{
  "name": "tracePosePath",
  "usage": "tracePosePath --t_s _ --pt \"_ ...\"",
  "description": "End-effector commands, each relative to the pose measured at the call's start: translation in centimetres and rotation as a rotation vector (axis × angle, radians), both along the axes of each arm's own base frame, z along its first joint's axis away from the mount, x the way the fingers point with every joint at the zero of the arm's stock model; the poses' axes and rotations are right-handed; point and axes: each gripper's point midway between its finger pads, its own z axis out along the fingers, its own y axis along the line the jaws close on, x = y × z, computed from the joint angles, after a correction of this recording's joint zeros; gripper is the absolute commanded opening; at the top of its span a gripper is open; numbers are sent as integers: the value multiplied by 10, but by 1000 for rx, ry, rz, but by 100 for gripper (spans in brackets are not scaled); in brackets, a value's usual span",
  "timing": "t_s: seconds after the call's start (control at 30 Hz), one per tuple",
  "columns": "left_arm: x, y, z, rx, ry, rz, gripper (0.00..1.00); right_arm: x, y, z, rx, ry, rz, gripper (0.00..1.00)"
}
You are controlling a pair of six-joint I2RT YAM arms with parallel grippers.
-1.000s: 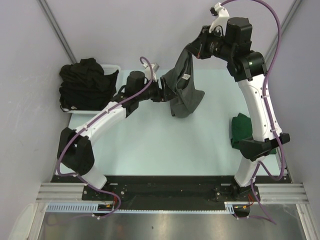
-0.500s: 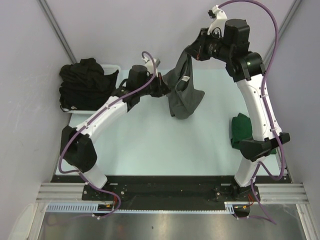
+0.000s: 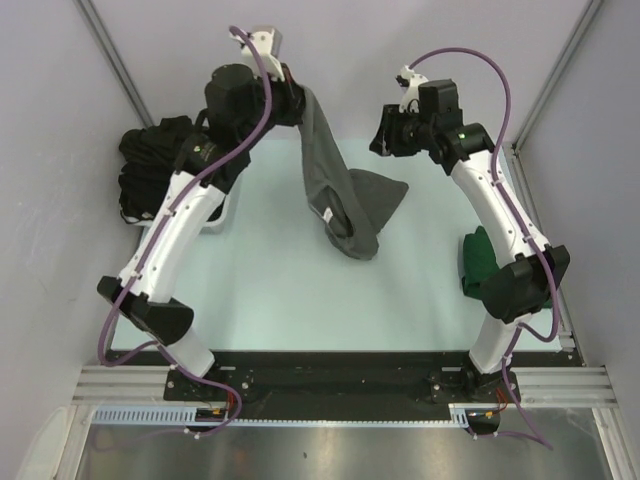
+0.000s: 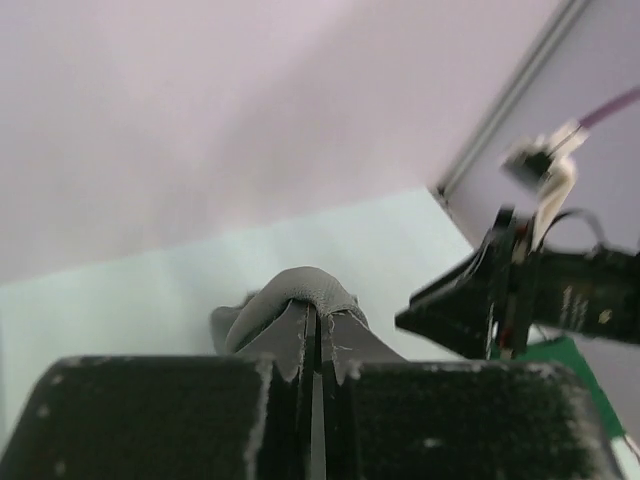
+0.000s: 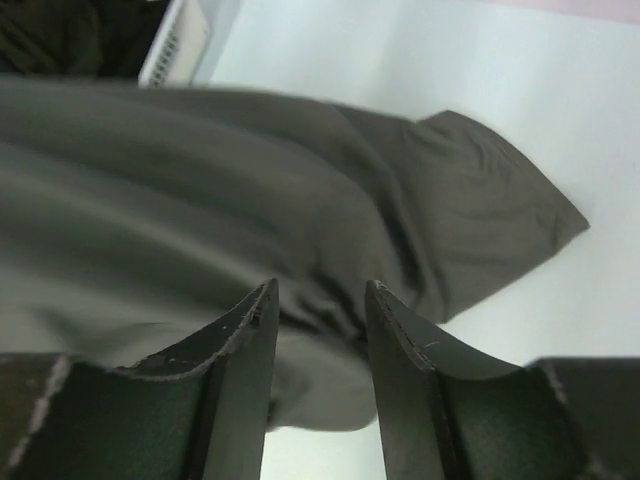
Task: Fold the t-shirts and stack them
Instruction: Flatten out the tshirt
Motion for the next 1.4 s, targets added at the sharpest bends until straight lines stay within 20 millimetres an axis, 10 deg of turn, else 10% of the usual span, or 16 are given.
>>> tracePosePath --t_s 0.0,0.4,0.77,0.93,1.23,1.37 --pt "-4 33 53 -4 -110 128 0 10 -7 21 29 -86 -39 46" --pt "-70 102 160 -79 -334 269 0 9 -2 -17 33 22 -20 48" --pt "-25 104 31 126 -27 358 0 11 -11 -93 -56 235 -72 50" --pt "-13 93 15 129 7 339 0 11 -14 -94 -60 234 -66 50" --pt "36 13 -37 61 134 119 0 7 -16 -82 -43 218 -62 50" --pt "46 -44 -5 -69 69 -85 0 1 -29 -81 -59 220 -86 50"
